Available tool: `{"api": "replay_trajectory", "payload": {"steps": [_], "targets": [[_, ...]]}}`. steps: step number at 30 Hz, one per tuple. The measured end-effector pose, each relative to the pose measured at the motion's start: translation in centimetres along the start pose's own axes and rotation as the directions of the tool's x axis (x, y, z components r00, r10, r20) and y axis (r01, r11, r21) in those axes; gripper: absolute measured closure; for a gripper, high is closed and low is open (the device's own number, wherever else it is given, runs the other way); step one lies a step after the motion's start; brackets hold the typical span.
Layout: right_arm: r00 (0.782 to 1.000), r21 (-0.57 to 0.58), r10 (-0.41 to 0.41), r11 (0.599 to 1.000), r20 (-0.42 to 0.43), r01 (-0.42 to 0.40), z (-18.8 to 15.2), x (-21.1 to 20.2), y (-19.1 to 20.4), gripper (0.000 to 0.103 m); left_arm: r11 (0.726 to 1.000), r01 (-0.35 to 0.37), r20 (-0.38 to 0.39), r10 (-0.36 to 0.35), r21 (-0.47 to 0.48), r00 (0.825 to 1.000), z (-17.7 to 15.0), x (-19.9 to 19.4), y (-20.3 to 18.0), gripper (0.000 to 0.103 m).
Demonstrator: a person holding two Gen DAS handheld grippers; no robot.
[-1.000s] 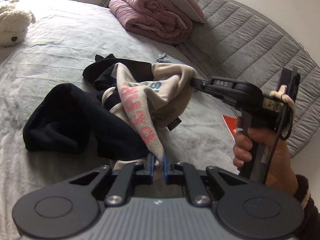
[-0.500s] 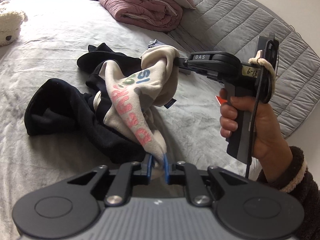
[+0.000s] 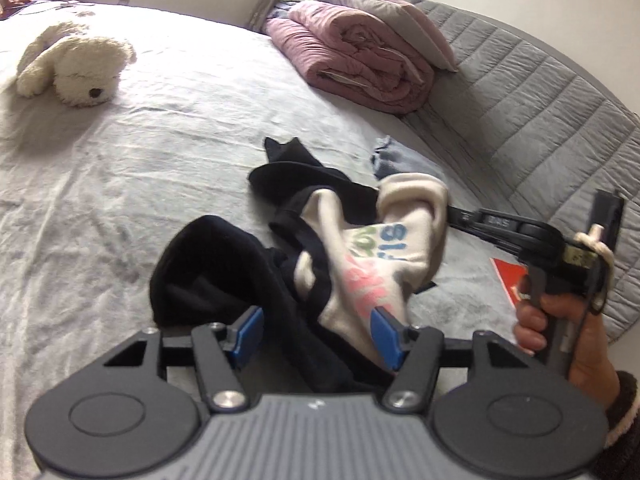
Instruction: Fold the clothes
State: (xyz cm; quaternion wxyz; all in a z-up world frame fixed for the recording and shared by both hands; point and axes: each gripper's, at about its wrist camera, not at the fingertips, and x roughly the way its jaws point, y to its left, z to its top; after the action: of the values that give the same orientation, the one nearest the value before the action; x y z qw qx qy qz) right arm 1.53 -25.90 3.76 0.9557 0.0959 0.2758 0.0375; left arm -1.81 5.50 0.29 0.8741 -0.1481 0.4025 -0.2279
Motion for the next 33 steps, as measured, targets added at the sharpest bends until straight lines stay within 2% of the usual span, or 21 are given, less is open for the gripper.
{"api": "replay_trajectory", "payload": {"steps": [1,2,4,10,16,19,21,22,23,25,28,30,33], "targets": [[1.0,0.003,-0.003,1.0,0.0,0.003,0.0,0.0,0.0,0.08,0.999,-0.029,0.0,0.029,-0.014,1.0,0.2,0.4,0.6,0.041],[1.0,0.008,-0.008,1.0,0.003,0.008,-0.1,0.0,-0.1,0.068,0.998,-0.056,0.0,0.056,-0.026,0.998,0.4,0.8,1.1,0.041],[1.0,0.015,-0.01,1.0,0.008,0.01,-0.2,-0.1,-0.1,0.058,0.994,-0.099,0.002,0.099,-0.041,0.995,0.7,1.3,1.9,0.041],[1.0,0.011,0.003,1.0,0.001,-0.003,-0.3,-0.2,-0.3,0.055,0.985,-0.159,0.036,0.162,-0.066,0.986,1.8,3.0,2.8,0.041],[1.0,0.017,0.011,1.0,-0.015,-0.011,-0.2,0.1,-0.8,0.054,0.977,-0.157,-0.031,0.154,-0.142,0.988,2.2,6.7,2.9,0.044],[0.999,0.015,0.026,1.0,-0.029,-0.026,-0.4,0.5,-0.8,0.054,0.97,-0.201,-0.032,0.199,-0.138,0.98,1.8,8.0,2.4,0.06],[0.998,0.019,0.047,0.999,-0.052,-0.046,-0.5,0.9,-0.9,0.067,0.965,-0.24,-0.002,0.242,-0.106,0.97,1.7,8.0,2.0,0.084],[0.996,0.021,0.058,0.998,-0.064,-0.056,-0.5,1.1,-1.0,0.09,0.961,-0.26,0.014,0.262,-0.09,0.965,1.6,8.0,1.8,0.09],[0.995,0.024,0.064,0.998,-0.07,-0.062,-0.5,1.2,-1.1,0.096,0.957,-0.28,0.029,0.283,-0.075,0.959,1.6,8.1,1.6,0.096],[0.996,0.036,0.065,0.997,-0.068,-0.062,-0.5,1.1,-1.5,0.096,0.946,-0.319,0.073,0.323,-0.057,0.944,1.8,7.4,1.4,0.096],[0.996,0.047,0.064,0.997,-0.06,-0.061,-0.4,0.8,-1.8,0.096,0.926,-0.374,0.165,0.377,-0.048,0.911,2.9,5.7,1.7,0.097],[0.996,0.051,0.068,0.997,-0.061,-0.065,-0.4,0.6,-1.8,0.096,0.906,-0.42,0.215,0.421,-0.056,0.881,3.8,4.7,2.2,0.097],[0.995,0.054,0.073,0.996,-0.068,-0.07,-0.3,0.6,-1.6,0.096,0.866,-0.498,0.274,0.492,-0.054,0.826,5.4,3.6,3.4,0.097]]}}
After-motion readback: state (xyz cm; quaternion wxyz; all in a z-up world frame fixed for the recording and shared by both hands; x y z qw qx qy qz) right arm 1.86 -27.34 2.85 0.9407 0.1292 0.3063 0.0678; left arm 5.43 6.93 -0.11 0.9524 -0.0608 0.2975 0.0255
